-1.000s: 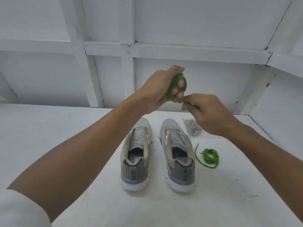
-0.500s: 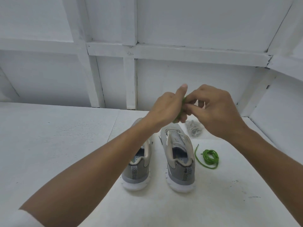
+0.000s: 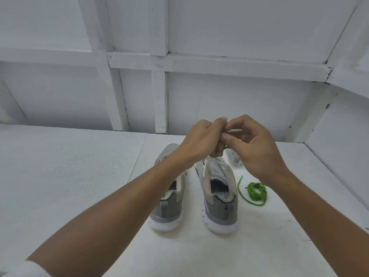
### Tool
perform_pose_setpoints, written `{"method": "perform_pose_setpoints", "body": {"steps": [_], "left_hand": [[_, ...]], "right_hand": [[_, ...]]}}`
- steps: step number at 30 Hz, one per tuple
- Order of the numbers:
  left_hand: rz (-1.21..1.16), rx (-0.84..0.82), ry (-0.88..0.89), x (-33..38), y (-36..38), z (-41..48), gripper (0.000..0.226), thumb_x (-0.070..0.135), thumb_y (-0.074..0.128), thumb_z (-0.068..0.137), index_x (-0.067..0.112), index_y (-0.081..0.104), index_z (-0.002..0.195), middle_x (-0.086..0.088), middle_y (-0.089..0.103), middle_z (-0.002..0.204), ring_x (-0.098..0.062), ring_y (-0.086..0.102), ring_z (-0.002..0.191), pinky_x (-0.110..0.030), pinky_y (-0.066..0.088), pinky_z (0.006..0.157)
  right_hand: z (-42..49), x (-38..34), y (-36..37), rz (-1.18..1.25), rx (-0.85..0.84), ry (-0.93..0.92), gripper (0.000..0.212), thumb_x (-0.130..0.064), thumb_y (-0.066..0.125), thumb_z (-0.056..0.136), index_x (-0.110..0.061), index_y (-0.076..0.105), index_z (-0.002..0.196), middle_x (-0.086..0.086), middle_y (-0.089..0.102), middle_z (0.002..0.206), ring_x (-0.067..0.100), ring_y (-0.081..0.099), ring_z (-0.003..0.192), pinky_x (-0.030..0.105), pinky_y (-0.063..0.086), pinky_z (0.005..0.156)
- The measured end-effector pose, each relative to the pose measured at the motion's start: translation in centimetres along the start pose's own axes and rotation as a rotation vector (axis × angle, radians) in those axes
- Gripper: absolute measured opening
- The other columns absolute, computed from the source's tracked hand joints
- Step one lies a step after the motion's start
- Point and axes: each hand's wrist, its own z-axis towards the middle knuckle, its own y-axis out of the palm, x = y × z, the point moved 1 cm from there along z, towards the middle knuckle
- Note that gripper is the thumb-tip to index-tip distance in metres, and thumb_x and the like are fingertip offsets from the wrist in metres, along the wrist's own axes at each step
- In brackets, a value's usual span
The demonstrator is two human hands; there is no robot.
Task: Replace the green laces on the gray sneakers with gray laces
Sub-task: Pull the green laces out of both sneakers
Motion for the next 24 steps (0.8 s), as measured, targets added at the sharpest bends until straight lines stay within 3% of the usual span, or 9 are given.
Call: {"method": "perform_pose_setpoints", "body": {"steps": [4, 8, 11, 14, 17, 21, 24], "left_hand": [[0.075, 0.071, 0.047, -0.2, 0.0, 0.3, 0.057, 0.034, 0.04, 0.1, 0.008, 0.058, 0.052, -0.004, 0.059, 0.05, -0.014, 0.055, 0.048, -0.023, 0.046, 0.058], [0.137, 0.199, 0.14, -0.5, 0.5, 0.5, 0.051, 0.032, 0.043, 0.1, 0.013, 0.053, 0.054, 0.002, 0.053, 0.051, -0.014, 0.05, 0.053, -0.026, 0.043, 0.058], [0.13, 0.25, 0.142, -0.5, 0.5, 0.9, 0.038, 0.035, 0.043, 0.1, 0.01, 0.058, 0.075, 0.005, 0.054, 0.065, -0.012, 0.049, 0.062, -0.027, 0.039, 0.06], [0.055, 0.236, 0.102, -0.8, 0.3, 1.3, 0.036, 0.04, 0.041, 0.1, 0.014, 0.064, 0.093, 0.009, 0.063, 0.081, -0.01, 0.06, 0.079, -0.028, 0.049, 0.075], [0.01, 0.225, 0.08, -1.5, 0.4, 1.9, 0.034, 0.042, 0.042, 0.1, 0.016, 0.063, 0.095, 0.005, 0.068, 0.092, -0.014, 0.065, 0.093, -0.041, 0.052, 0.091], [0.05, 0.223, 0.038, -2.2, 1.1, 2.4, 0.033, 0.039, 0.043, 0.099, 0.013, 0.063, 0.095, 0.001, 0.069, 0.095, -0.018, 0.064, 0.094, -0.039, 0.051, 0.09], [0.117, 0.191, 0.036, -2.8, 2.0, 2.4, 0.031, 0.035, 0.044, 0.099, 0.01, 0.062, 0.096, -0.002, 0.068, 0.096, -0.018, 0.062, 0.092, -0.028, 0.047, 0.08]], "right_hand": [[-0.2, 0.3, 0.5, -0.053, 0.081, -0.016, 0.008, -0.002, 0.066, 0.088, -0.005, 0.059, 0.088, 0.006, 0.068, 0.075, 0.018, 0.068, 0.07, 0.019, 0.051, 0.061], [-0.2, 1.0, 0.5, -0.093, 0.147, 0.003, 0.008, -0.008, 0.067, 0.088, -0.008, 0.06, 0.088, 0.0, 0.065, 0.078, 0.009, 0.064, 0.071, 0.02, 0.052, 0.065], [-0.4, 1.4, 0.3, -0.163, 0.179, -0.01, 0.008, -0.012, 0.067, 0.089, -0.014, 0.059, 0.087, -0.006, 0.061, 0.076, 0.005, 0.056, 0.068, 0.02, 0.049, 0.065], [-0.5, 1.6, -0.5, -0.163, 0.213, -0.005, 0.008, -0.012, 0.068, 0.088, -0.014, 0.061, 0.088, -0.001, 0.063, 0.078, 0.008, 0.057, 0.071, 0.026, 0.051, 0.067], [-0.6, 1.8, -1.9, -0.134, 0.263, 0.032, 0.008, -0.012, 0.069, 0.087, -0.015, 0.062, 0.086, 0.004, 0.065, 0.08, 0.012, 0.059, 0.074, 0.026, 0.052, 0.071], [-1.0, 4.0, -4.9, -0.072, 0.282, 0.208, 0.012, -0.009, 0.069, 0.086, -0.016, 0.062, 0.08, 0.006, 0.063, 0.079, 0.018, 0.06, 0.077, 0.034, 0.052, 0.075], [-1.7, 7.6, -7.4, -0.136, 0.268, 0.429, 0.012, -0.009, 0.069, 0.086, -0.013, 0.06, 0.079, 0.012, 0.065, 0.084, 0.025, 0.062, 0.08, 0.044, 0.053, 0.082]]}}
